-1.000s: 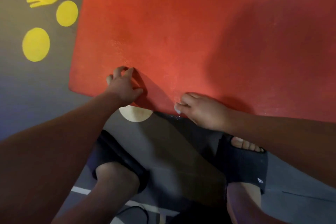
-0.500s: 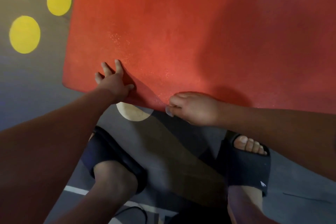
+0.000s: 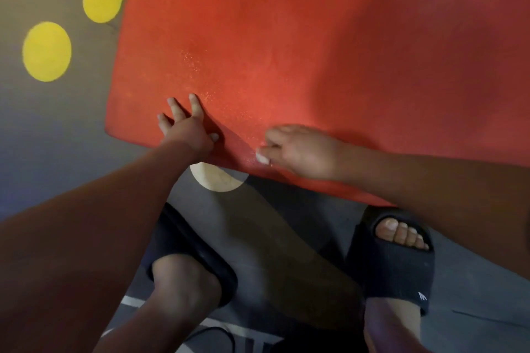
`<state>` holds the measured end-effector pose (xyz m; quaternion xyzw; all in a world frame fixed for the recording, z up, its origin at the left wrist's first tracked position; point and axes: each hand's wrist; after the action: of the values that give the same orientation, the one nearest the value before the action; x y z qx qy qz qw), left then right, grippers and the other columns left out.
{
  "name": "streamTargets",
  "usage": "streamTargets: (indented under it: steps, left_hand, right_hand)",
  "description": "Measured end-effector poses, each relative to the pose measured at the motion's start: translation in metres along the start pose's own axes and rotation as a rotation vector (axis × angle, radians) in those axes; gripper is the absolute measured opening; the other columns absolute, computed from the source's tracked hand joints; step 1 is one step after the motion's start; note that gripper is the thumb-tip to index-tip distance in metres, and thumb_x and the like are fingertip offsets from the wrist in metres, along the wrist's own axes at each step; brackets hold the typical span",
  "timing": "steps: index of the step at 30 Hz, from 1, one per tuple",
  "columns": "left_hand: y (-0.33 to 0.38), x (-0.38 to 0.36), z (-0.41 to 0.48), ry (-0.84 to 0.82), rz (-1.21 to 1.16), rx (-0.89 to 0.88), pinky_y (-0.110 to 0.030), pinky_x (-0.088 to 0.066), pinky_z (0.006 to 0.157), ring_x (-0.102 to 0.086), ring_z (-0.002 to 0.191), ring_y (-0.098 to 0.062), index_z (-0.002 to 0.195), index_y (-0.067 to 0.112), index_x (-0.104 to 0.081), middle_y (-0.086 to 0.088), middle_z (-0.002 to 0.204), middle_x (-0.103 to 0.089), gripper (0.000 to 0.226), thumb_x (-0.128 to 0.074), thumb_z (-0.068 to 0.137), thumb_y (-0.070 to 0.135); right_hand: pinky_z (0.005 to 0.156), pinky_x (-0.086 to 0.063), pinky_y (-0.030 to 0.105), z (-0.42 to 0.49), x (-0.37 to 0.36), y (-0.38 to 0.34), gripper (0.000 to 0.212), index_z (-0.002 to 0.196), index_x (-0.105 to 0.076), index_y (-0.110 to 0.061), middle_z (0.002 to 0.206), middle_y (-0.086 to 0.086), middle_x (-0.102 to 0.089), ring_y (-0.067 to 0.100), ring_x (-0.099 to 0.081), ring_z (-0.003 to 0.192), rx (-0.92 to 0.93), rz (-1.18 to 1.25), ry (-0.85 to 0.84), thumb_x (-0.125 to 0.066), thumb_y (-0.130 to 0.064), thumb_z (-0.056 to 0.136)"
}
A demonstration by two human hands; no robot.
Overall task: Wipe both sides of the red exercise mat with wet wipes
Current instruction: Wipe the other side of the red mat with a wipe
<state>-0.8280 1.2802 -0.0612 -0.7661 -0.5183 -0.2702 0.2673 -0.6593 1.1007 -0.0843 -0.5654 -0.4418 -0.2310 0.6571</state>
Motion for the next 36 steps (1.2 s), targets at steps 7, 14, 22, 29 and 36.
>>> streamTargets:
  steps: [7, 14, 22, 29, 36]
  left_hand:
    - [0.0, 0.002, -0.002, -0.002, -0.063, -0.02, -0.058, -0.008, 0.121, 0.017, 0.15, -0.05, 0.159, 0.031, 0.017, -0.014, 0.163, 0.031, 0.095, -0.058, 0.101, 0.031]
    - [-0.011, -0.002, 0.004, 0.001, -0.142, -0.052, -0.06, -0.007, 0.123, 0.023, 0.149, -0.046, 0.159, 0.039, 0.013, -0.006, 0.163, 0.034, 0.094, -0.059, 0.099, 0.036]
    - [-0.016, 0.0, 0.007, -0.014, -0.055, -0.057, -0.058, -0.012, 0.123, 0.015, 0.15, -0.05, 0.159, 0.04, 0.015, -0.009, 0.164, 0.031, 0.097, -0.061, 0.098, 0.046]
    - [-0.025, 0.02, 0.004, -0.008, 0.027, -0.132, -0.047, -0.018, 0.123, -0.014, 0.15, -0.05, 0.162, 0.032, 0.004, -0.019, 0.168, 0.007, 0.102, -0.067, 0.09, 0.047]
    - [-0.047, 0.045, 0.01, 0.171, -0.015, -0.182, -0.049, -0.037, 0.115, -0.039, 0.14, -0.044, 0.159, 0.019, -0.029, -0.022, 0.157, -0.033, 0.093, -0.079, 0.082, 0.035]
  right_hand:
    - [0.068, -0.04, 0.034, 0.029, 0.021, 0.029, 0.024, 0.105, -0.061, -0.012, 0.095, 0.008, -0.051, 0.03, -0.055, 0.086, -0.264, -0.08, 0.104, -0.057, -0.004, 0.084]
    - [0.062, -0.039, 0.033, 0.012, 0.084, 0.047, 0.017, 0.107, -0.063, -0.012, 0.092, 0.008, -0.052, 0.027, -0.054, 0.076, 0.018, -0.151, -0.169, -0.06, -0.012, 0.09]
    - [0.077, -0.05, 0.042, 0.048, 0.073, 0.112, 0.026, 0.109, -0.065, -0.015, 0.101, 0.015, -0.054, 0.038, -0.059, 0.085, -0.58, -0.117, 0.297, -0.048, -0.008, 0.091]
    - [0.077, -0.041, 0.033, 0.045, 0.043, 0.044, 0.027, 0.11, -0.062, -0.016, 0.103, 0.009, -0.057, 0.022, -0.055, 0.089, 0.112, -0.078, -0.095, -0.041, -0.032, 0.103]
    - [0.081, -0.044, 0.042, 0.07, 0.097, 0.14, 0.026, 0.108, -0.068, -0.008, 0.107, 0.022, -0.054, 0.04, -0.06, 0.091, -0.64, -0.105, 0.297, -0.049, -0.008, 0.09]
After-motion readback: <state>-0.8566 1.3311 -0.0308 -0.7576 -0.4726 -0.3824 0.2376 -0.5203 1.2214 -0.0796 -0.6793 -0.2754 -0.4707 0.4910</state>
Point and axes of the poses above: each hand's wrist, its own z-axis towards the middle knuckle, its own x-axis out of the back of the hand, y = z × x
